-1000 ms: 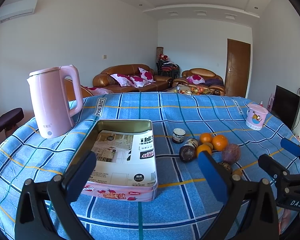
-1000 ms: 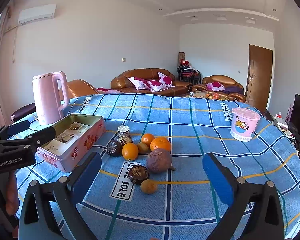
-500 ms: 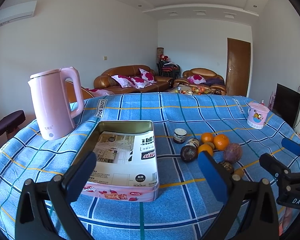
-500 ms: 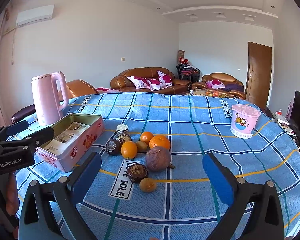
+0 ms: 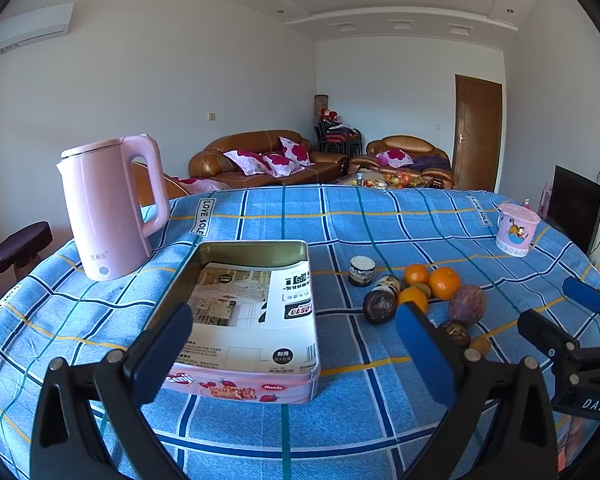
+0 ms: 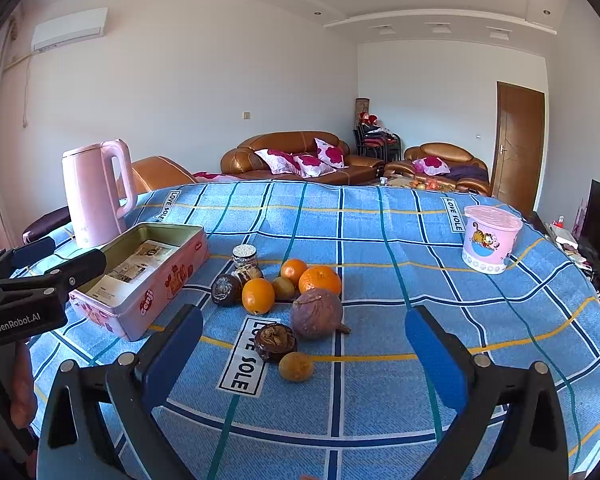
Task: Organize fruits
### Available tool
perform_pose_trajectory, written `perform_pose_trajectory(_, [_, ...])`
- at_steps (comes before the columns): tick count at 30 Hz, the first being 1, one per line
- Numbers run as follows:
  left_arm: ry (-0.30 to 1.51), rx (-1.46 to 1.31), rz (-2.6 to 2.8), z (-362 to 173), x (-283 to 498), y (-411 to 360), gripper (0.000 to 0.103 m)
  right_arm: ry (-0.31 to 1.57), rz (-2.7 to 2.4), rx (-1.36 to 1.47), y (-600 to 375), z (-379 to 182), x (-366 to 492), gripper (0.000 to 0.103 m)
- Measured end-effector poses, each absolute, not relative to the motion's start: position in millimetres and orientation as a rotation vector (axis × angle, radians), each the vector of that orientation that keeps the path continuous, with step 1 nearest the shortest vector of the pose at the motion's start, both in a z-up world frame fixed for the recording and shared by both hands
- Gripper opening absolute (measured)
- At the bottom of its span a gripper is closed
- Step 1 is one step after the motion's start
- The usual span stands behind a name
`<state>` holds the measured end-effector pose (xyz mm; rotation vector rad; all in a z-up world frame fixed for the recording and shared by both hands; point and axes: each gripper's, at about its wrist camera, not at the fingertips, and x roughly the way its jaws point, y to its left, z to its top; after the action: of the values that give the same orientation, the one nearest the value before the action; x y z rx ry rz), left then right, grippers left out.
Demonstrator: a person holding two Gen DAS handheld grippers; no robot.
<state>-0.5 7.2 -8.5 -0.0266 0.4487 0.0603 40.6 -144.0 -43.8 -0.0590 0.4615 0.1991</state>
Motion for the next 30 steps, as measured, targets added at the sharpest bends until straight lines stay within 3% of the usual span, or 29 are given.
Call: perform_pose_trajectory(30, [0.466, 0.003, 0.061, -15, -2, 7, 0.103, 0.488, 0.192, -0.037, -154, -52, 47, 0.102])
